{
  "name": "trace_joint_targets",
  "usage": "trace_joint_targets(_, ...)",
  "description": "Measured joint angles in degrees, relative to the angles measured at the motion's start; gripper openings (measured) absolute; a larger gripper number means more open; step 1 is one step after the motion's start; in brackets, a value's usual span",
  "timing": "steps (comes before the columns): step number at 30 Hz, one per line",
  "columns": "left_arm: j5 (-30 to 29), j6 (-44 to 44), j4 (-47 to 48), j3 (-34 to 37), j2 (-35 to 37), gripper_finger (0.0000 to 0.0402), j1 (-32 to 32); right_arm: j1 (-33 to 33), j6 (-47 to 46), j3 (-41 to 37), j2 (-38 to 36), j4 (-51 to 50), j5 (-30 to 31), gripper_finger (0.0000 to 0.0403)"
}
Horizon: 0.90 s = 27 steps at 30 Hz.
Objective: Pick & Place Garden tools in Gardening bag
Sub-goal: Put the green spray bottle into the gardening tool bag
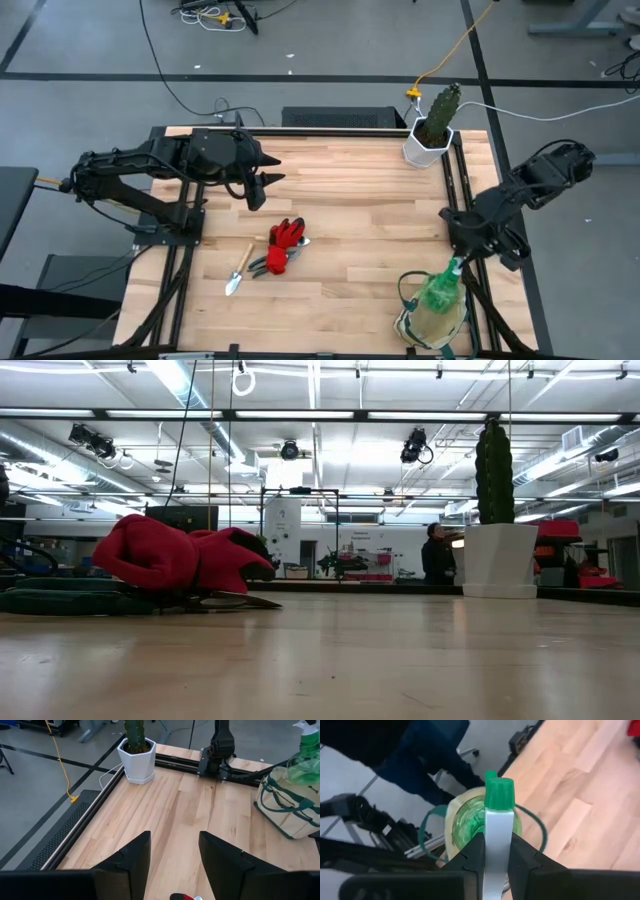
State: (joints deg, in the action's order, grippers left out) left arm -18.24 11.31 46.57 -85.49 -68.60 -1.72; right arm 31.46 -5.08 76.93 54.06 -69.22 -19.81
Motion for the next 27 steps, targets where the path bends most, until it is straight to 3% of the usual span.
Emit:
trace_joint_targets(12,-1.18,0.04,0.00,0.00,-0.02,0.0174,-0.02,10.18,-1.74,0.00,5.74,-0.76,6.00,0.0057)
trace_joint_targets(27,-2.77,0.04,0.00,0.00,-0.02,0.0174,0.00,14.54,-7.39,0.00,14.69,-5.52,8.88,0.0057)
